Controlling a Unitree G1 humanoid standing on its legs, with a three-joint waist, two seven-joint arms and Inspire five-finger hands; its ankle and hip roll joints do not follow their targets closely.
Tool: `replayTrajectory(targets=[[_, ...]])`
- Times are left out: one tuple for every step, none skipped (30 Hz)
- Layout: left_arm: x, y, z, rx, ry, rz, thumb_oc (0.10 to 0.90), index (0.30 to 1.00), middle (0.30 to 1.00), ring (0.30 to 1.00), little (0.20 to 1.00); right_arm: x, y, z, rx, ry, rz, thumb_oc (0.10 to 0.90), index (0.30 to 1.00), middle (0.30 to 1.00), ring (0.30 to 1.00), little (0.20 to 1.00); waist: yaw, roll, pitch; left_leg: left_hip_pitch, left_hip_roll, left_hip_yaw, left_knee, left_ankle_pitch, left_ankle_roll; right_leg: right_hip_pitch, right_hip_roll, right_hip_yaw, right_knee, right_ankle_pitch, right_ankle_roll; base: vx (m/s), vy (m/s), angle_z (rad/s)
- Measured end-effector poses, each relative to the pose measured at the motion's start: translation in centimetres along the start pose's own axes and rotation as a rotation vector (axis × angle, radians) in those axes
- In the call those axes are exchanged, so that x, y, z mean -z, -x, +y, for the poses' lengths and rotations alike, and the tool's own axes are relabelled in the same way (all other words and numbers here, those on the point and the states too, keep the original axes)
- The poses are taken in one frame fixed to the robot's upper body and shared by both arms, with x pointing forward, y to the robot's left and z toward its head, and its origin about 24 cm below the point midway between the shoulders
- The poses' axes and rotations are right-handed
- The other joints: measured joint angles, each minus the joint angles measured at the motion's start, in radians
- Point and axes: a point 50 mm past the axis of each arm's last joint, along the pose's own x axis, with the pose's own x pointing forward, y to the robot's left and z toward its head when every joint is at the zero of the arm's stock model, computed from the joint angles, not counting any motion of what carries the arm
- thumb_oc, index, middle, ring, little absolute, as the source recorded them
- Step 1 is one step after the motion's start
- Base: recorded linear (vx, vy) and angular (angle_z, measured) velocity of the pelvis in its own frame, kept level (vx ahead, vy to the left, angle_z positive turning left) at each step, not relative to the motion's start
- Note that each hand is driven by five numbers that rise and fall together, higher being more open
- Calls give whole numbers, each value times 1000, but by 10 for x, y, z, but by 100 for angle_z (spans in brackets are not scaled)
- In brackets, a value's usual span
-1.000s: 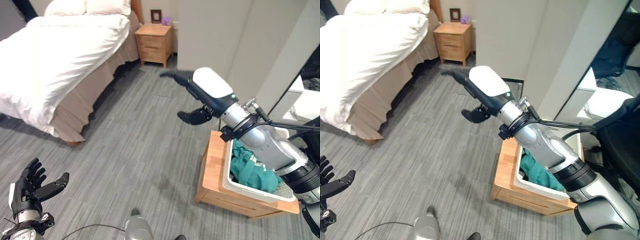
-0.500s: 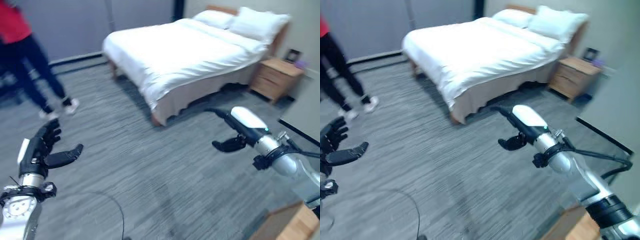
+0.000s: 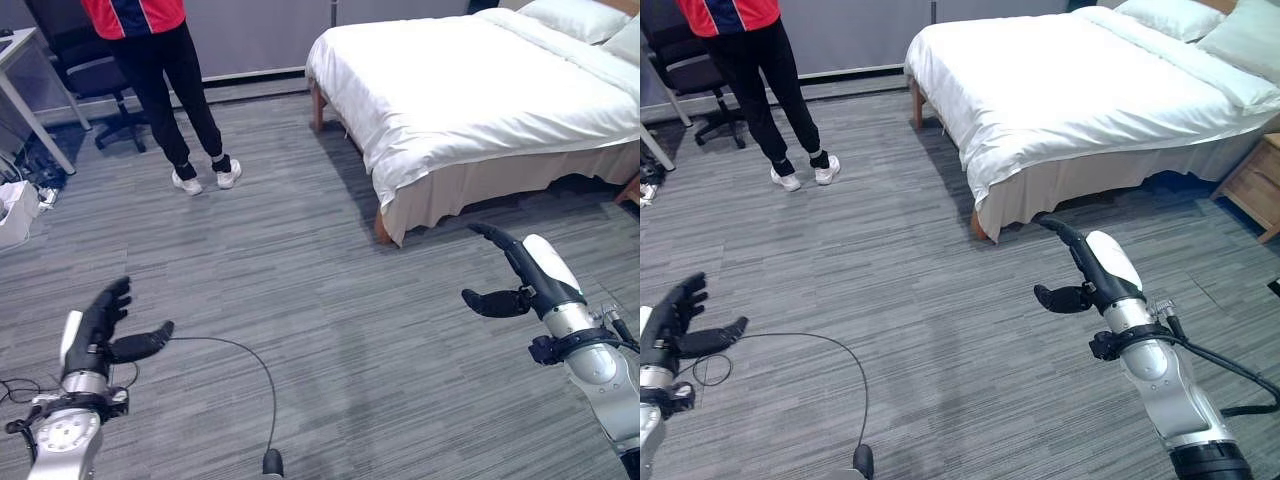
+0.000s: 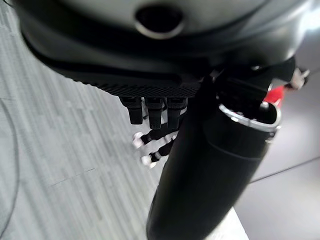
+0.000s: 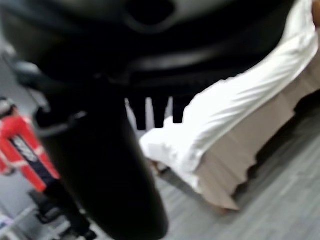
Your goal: Pick up bed clothes into laundry basket.
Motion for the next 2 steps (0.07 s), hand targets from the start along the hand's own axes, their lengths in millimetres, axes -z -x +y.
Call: replayTrajectory(targets=[[0,1,-6,20,-6,-4,800,900,900,900,900,5,1,1,3,21,28,800,900,900,900,900,1,-1,-1,0,3,-3,0,0,0,3,5,-4,-1,0,0,39,27,10],[0,1,-8,21,-1,-3,800,900,900,900,900,6,1,1,7,27,32,800,900,900,900,900,2,-1,-1,1,7,-4,0,0,0,8,12,-6,-8,0,0,57,42,5]])
